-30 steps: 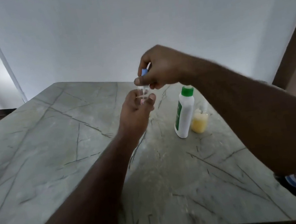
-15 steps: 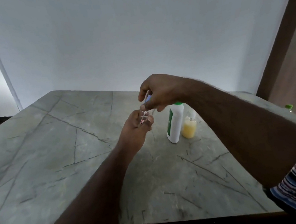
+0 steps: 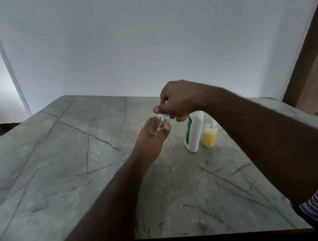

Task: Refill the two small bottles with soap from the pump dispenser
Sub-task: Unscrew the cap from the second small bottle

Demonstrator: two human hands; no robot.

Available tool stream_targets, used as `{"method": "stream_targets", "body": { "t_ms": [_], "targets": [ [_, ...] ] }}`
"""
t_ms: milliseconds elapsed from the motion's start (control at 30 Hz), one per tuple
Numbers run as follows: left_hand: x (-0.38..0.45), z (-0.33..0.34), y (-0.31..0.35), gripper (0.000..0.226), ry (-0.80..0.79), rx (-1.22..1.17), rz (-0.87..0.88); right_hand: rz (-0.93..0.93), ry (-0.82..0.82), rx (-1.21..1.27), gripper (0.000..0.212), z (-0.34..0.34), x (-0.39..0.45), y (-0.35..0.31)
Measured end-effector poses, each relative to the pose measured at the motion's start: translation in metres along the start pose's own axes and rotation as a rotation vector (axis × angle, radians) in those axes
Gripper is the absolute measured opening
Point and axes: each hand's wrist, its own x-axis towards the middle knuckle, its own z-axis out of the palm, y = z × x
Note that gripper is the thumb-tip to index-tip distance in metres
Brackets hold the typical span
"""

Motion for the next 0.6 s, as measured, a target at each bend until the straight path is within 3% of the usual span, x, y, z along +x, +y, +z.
{"method": "stream_targets", "body": {
  "t_ms": [100,267,333,467,567,600],
  "targets": [
    [0.001,0.001,0.000,0.030,0.000,0.015,0.009,-0.040,0.015,0.056,0.008,-0.003,0.001,0.003],
    [0.003,0.002,-0.003,0.031,0.004,0.030,0.006,-0.114,0.071,0.091,0.019,-0.008,-0.004,0.003],
    [0.002,0.002,-0.002,0.032,0.005,0.028,0.004,-0.073,0.054,0.140,0.018,-0.005,-0.002,0.002],
    [-0.001,0.001,-0.002,0.025,-0.003,-0.003,0.006,0.023,0.003,-0.003,0.039,0.001,0.000,-0.001],
    [0.000,0.001,-0.002,0.019,-0.003,0.019,0.017,-0.051,0.061,-0.023,0.011,0.000,0.000,0.002],
    [0.000,0.001,-0.002,0.022,-0.002,0.035,0.015,-0.076,0.068,-0.025,0.011,-0.002,-0.001,0.003]
  ]
}}
